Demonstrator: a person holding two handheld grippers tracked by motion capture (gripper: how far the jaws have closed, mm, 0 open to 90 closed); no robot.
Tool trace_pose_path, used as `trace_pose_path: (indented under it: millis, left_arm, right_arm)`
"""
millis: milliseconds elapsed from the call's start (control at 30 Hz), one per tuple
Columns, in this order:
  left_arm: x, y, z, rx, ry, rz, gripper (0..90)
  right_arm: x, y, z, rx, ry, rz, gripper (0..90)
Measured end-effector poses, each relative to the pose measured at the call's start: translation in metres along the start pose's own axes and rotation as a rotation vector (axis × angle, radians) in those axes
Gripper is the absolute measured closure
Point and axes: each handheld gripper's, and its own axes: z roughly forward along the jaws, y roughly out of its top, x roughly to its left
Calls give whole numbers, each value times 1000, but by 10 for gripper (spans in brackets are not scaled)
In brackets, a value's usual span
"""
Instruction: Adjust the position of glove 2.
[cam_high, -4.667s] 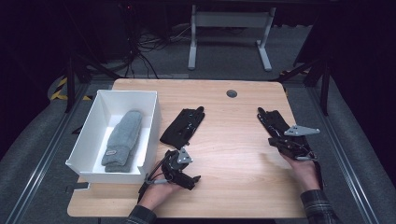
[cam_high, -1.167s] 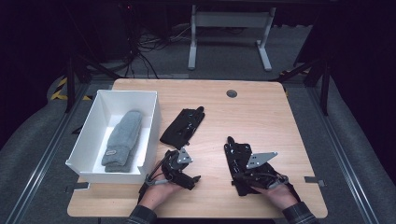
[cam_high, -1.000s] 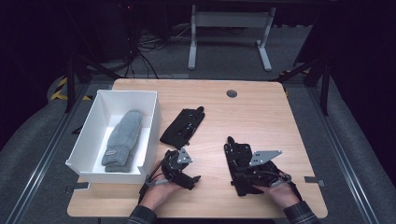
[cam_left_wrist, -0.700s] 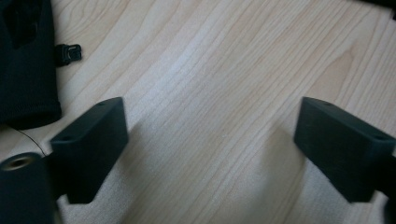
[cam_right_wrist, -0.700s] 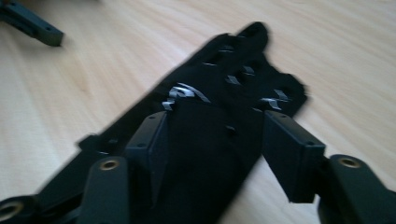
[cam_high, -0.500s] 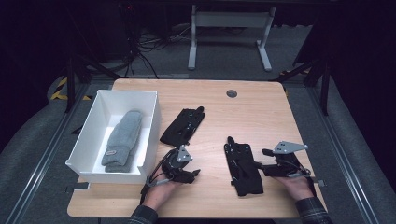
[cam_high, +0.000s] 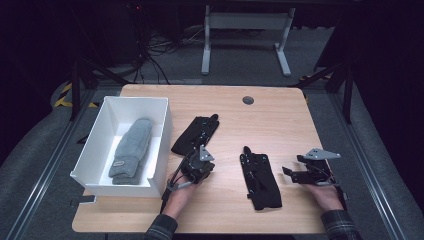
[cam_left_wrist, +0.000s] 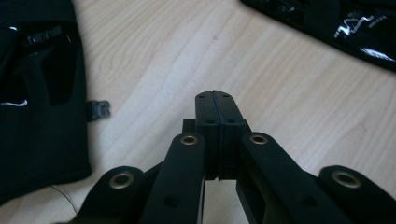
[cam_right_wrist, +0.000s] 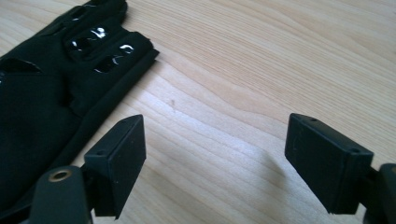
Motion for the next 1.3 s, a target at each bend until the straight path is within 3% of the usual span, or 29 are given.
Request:
trace_pose_path:
  millis: [267,433,600,633,767,833,1067,1300]
  left_arm:
    - [22,17,6,-23,58,-50,900]
    - [42,29,16,-36,89,-94,900]
    - [53,35,26,-37,120,-105,900]
    - [59,37,30,-16,135,-109,900]
    - [68,39,39,-8,151,-115,900]
    - [71,37,43,2,140,-125,900]
    - [70,36,44,8,125,-118,900]
    - [48,35,41,28,68,-73,900]
  right_arm:
    - [-4,-3,3,16,-39,11,188]
    - [-6,-3,5,37,-33,22,161]
    - [-6,-3,5,41,-33,23,156]
    - [-6,-3,5,41,-32,23,154]
    - [-6,-3,5,41,-32,23,154]
    - [-6,-3,5,41,-32,23,154]
    - [-5,-3,5,40,-30,21,153]
    - [-5,-3,5,40,-29,21,153]
